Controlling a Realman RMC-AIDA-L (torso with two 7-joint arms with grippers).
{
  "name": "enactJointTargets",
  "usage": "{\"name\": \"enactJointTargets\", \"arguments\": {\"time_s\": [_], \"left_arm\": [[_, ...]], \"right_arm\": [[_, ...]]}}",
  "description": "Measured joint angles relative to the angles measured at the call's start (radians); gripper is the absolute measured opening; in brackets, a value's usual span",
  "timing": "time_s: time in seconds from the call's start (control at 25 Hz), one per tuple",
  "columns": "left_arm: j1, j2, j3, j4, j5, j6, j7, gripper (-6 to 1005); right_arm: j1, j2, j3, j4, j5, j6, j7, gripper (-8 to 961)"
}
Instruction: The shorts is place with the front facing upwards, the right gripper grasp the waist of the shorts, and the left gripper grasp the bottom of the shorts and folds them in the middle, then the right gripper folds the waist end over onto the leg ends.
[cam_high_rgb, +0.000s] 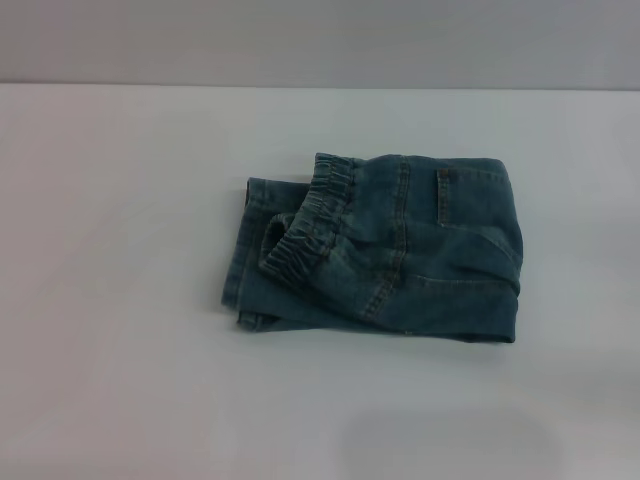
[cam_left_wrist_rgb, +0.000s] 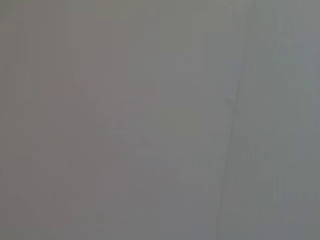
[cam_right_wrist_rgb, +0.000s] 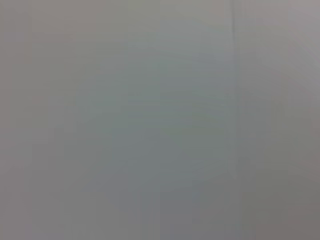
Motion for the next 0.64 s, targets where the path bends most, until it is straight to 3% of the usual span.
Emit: {"name": "enactJointTargets", "arguments": {"time_s": [0.64], "left_arm": [[-0.033, -0.004, 0.006, -0.037, 0.002, 0.0, -0.001, 846]], "right_arm": [[0.083, -0.005, 0.025, 0.003, 0.007, 0.018, -0.015, 601]]}}
